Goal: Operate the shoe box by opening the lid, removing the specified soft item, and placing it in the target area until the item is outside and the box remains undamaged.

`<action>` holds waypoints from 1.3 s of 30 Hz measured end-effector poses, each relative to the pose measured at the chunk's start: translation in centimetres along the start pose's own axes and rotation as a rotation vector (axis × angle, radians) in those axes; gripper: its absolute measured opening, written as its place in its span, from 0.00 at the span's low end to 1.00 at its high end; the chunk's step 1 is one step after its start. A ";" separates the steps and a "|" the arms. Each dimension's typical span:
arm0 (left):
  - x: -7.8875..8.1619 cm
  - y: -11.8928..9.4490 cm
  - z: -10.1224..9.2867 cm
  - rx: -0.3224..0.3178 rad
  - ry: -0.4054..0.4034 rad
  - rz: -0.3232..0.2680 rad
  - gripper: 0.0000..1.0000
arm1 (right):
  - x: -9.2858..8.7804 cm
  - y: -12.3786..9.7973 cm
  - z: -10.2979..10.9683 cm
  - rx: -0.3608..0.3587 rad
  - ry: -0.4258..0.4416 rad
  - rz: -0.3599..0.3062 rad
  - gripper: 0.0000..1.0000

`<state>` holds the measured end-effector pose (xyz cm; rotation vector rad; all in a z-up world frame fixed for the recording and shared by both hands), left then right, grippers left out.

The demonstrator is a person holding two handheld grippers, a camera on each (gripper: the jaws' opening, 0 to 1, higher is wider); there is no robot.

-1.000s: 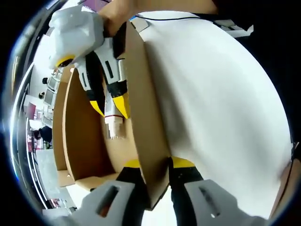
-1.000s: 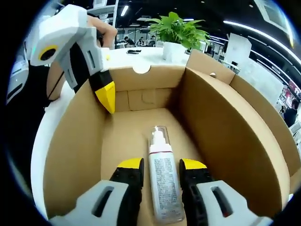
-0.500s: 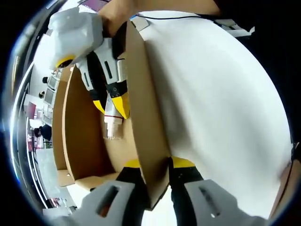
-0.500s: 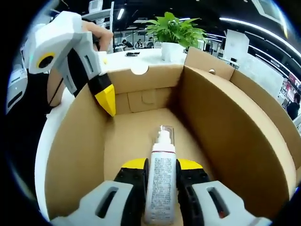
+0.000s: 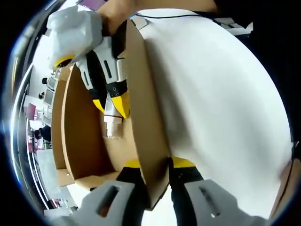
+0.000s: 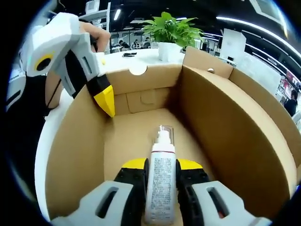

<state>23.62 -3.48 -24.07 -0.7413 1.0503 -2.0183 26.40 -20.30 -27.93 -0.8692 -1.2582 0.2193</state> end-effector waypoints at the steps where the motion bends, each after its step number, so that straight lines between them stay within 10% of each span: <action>1: 0.0 0.0 0.0 -0.001 -0.001 0.003 0.16 | 0.0 0.0 0.1 0.002 -0.009 0.003 0.22; 21: -0.1 -0.1 0.0 0.001 -0.001 0.012 0.16 | 0.8 -0.5 0.1 -0.004 0.028 -0.006 0.22; 39: -0.1 -0.1 0.0 0.002 0.000 0.018 0.17 | 2.8 -2.5 -0.1 -0.150 0.076 -0.043 0.22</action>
Point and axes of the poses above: the point that each gripper's makers call its tool centre point, and the gripper's own axes: y roughly forward along the fingers, z roughly to its left, x roughly out of its top, the point moved 9 cm from there along -y, roughly backward along the fingers, and after that the axes turned 10 degrees about x, right-handed, at the moved point
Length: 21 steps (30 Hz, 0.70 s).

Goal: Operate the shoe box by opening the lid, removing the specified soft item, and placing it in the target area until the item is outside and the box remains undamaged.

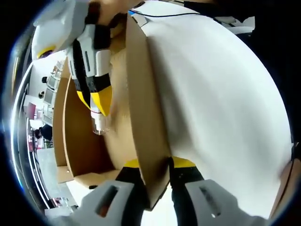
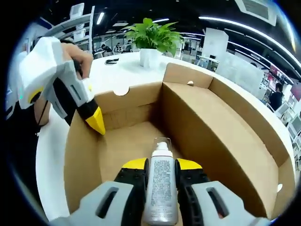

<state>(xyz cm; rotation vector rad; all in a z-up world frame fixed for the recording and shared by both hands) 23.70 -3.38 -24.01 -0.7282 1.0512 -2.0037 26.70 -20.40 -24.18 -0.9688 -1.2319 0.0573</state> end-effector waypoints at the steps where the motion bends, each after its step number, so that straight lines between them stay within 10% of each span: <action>1: 0.0 0.0 0.0 0.000 0.000 -0.001 0.17 | 0.1 0.0 0.1 -0.004 -0.002 -0.006 0.22; 21: 0.0 0.0 0.0 0.000 -0.005 0.002 0.17 | 1.3 -0.6 1.3 -0.016 -0.014 -0.035 0.21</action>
Point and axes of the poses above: the point that each gripper's makers call its tool centre point, and the gripper's own axes: y roughly forward along the fingers, z roughly to its left, x roughly out of its top, the point moved 9 cm from there along -y, roughly backward along the fingers, and after that the axes turned 10 degrees about x, right-handed, at the moved point
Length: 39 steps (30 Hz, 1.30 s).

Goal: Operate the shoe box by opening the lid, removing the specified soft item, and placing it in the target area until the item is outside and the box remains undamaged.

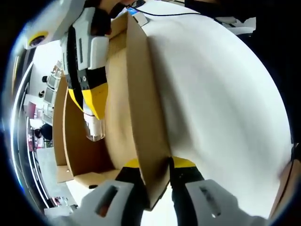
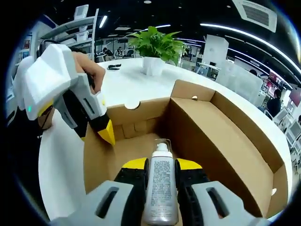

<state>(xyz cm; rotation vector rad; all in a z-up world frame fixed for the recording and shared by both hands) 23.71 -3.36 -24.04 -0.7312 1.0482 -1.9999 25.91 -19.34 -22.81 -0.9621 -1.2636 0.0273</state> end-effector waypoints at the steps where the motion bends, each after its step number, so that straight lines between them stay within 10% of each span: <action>1: 0.0 0.0 0.0 0.001 -0.001 0.000 0.17 | 0.0 0.0 -0.1 -0.002 0.006 -0.001 0.21; 39: 0.1 0.1 -0.1 0.003 -0.003 0.023 0.17 | 1.3 -5.3 0.8 -0.124 -0.019 -0.048 0.21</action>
Point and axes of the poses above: the point that each gripper's makers call its tool centre point, and the gripper's own axes: y roughly forward along the fingers, z roughly to its left, x roughly out of its top, the point moved 9 cm from there along -y, roughly backward along the fingers, and after that the axes turned 10 degrees about x, right-handed, at the moved point
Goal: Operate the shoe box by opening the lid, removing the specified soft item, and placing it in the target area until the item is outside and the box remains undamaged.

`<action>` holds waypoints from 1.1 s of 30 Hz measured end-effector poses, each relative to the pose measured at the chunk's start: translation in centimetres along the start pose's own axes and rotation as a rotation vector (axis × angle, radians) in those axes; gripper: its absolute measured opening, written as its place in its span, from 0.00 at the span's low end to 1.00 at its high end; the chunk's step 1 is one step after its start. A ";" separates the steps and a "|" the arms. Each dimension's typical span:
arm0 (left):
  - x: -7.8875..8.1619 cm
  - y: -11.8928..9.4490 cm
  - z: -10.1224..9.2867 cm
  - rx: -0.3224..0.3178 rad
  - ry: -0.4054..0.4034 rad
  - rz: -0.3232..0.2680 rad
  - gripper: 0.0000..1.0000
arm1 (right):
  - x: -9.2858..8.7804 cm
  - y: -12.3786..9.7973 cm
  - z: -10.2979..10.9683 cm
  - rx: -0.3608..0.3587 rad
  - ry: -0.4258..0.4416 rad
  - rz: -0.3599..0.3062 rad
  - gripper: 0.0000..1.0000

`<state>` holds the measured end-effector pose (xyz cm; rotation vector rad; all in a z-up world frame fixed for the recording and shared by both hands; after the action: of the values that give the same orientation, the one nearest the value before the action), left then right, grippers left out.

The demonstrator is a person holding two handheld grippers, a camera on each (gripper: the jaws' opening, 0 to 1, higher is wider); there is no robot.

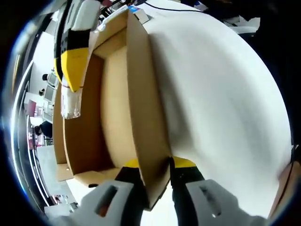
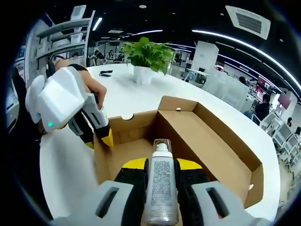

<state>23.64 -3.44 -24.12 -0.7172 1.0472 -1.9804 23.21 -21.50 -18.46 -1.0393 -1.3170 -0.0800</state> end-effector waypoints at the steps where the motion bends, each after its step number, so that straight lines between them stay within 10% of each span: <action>1: 0.0 0.0 0.0 0.000 0.000 -0.001 0.17 | 0.0 -0.1 0.0 -0.003 0.001 -0.001 0.21; 33: 0.1 0.0 0.0 0.000 0.001 0.003 0.18 | -3.6 -8.4 1.3 -0.182 0.115 -0.112 0.21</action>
<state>23.64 -3.52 -24.13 -0.7140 1.0479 -1.9784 16.14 -27.22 -16.67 -1.0972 -1.2796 -0.3451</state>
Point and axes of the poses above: the point that each gripper's makers call its tool centre point, and the gripper's own axes: y roughly forward along the fingers, z roughly to its left, x roughly out of its top, the point moved 9 cm from there along -y, roughly backward along the fingers, and after that the axes turned 10 degrees about x, right-handed, at the moved point
